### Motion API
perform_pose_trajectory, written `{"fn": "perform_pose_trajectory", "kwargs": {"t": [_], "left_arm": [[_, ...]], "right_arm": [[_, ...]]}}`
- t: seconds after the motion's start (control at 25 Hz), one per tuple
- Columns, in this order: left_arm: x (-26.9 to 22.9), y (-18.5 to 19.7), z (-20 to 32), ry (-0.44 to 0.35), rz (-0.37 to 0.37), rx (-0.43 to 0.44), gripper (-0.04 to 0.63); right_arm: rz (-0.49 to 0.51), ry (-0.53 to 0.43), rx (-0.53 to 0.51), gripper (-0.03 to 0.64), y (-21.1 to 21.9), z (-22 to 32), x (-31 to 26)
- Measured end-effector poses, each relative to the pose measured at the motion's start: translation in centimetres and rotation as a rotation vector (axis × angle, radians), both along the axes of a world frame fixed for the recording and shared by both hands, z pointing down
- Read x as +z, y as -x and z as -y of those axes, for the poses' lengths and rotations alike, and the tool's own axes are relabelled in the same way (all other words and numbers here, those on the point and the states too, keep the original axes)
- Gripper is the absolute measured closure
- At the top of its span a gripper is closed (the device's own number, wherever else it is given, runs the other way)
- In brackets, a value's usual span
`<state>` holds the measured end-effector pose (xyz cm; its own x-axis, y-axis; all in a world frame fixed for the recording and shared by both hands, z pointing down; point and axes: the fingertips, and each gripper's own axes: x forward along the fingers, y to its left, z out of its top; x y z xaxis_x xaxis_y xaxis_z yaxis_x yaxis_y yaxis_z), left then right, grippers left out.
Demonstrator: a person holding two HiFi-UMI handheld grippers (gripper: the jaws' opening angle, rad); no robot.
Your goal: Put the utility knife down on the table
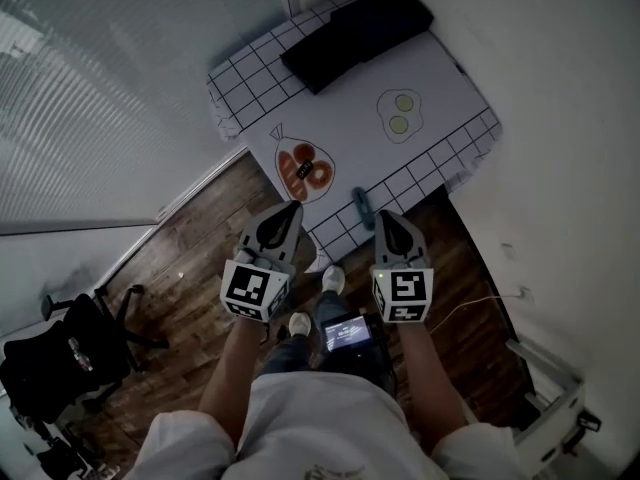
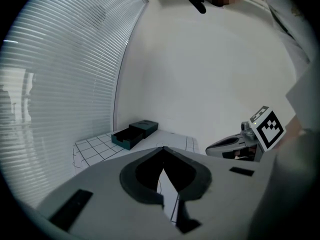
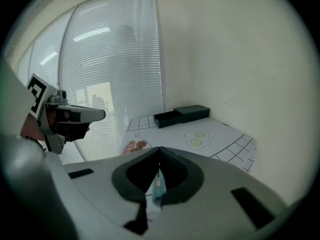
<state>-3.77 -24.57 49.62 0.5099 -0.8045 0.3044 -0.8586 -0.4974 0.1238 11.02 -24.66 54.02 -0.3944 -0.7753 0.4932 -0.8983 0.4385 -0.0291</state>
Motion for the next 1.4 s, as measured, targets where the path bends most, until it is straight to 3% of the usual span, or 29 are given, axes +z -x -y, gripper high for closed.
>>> {"fn": "perform_pose_trajectory", "kwargs": {"t": [0.56,1.4], "left_arm": [[-4.8,0.0,-2.3,-0.072,-0.044,0.007,0.588],[-14.1,2.0,-6.4,-0.245,-0.077,-0.030,0.587]], "right_arm": [[0.021,-0.083,0.056,0.607,-0.9,-3.2,-6.1],[0.101,-0.234,0.007,0.609,2.1,-7.2,-14.2]]}}
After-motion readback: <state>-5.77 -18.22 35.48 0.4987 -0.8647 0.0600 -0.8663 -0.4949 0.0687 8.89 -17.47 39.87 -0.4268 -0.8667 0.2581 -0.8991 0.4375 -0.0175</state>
